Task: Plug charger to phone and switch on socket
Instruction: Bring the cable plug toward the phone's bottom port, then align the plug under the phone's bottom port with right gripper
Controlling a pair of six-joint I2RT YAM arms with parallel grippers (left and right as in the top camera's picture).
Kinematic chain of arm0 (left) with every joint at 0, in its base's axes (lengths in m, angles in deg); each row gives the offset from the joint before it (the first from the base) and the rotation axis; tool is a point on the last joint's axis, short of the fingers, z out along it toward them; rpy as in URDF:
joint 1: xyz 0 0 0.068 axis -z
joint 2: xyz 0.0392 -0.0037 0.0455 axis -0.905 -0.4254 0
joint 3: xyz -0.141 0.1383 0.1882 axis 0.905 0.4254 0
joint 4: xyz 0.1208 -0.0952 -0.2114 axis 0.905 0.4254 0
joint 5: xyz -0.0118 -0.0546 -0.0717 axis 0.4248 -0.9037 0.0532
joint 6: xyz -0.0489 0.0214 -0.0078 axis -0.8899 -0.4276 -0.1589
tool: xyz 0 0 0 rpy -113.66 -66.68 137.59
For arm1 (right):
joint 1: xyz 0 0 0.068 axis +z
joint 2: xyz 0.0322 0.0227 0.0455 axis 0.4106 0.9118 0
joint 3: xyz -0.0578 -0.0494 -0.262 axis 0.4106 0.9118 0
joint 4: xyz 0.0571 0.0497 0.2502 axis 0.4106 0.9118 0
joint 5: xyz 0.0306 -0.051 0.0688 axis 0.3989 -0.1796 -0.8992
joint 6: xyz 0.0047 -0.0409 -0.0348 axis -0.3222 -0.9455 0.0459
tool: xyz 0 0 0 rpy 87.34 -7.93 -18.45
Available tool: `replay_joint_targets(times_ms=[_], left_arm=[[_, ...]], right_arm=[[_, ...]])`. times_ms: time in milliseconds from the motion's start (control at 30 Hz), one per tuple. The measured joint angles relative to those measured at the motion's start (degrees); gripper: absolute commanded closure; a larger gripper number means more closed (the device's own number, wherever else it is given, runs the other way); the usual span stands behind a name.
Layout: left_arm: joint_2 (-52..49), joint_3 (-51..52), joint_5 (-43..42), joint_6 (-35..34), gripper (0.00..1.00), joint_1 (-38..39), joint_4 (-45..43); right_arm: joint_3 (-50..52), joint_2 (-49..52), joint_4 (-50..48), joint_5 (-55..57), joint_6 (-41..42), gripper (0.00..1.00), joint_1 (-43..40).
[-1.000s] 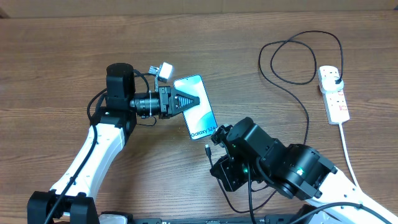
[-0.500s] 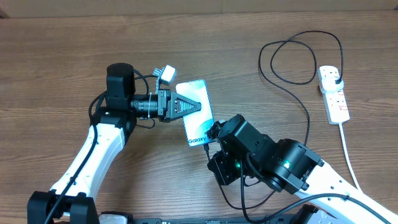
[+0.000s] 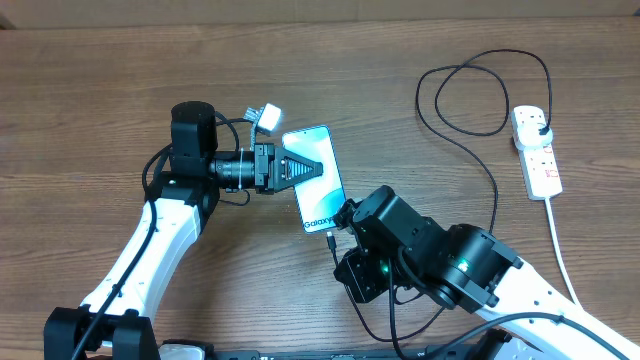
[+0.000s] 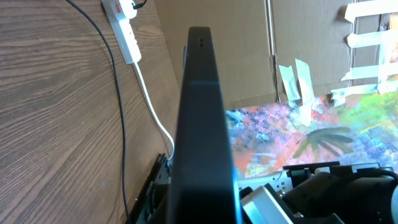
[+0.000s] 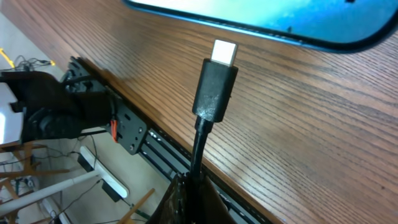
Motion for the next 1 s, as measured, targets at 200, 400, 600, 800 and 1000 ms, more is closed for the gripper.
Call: replay_joint_targets(times_ms=[200, 400, 600, 800, 1000], left_arm=[[0.00, 0.00, 0.20, 0.00, 0.96, 0.00, 0.00], [0.00, 0.00, 0.22, -0.04, 0.96, 0.00, 0.00], [0.00, 0.00, 0.26, -2.16, 0.96, 0.00, 0.00], [0.00, 0.00, 0.44, -4.66, 0.96, 0.00, 0.00], [0.00, 0.00, 0.46, -5.95, 0.96, 0.00, 0.02]], right_arm=[[0.00, -2.34, -0.61, -0.22, 0.28, 0.96, 0.00], [0.00, -2.40, -0.57, -0.22, 1.36, 0.96, 0.00], [0.00, -2.40, -0.55, -1.05, 3.23, 0.96, 0.00], [0.00, -2.40, -0.66, -2.10, 4.07, 0.96, 0.00], [0.00, -2.40, -1.40, -2.10, 4.24, 0.96, 0.00]])
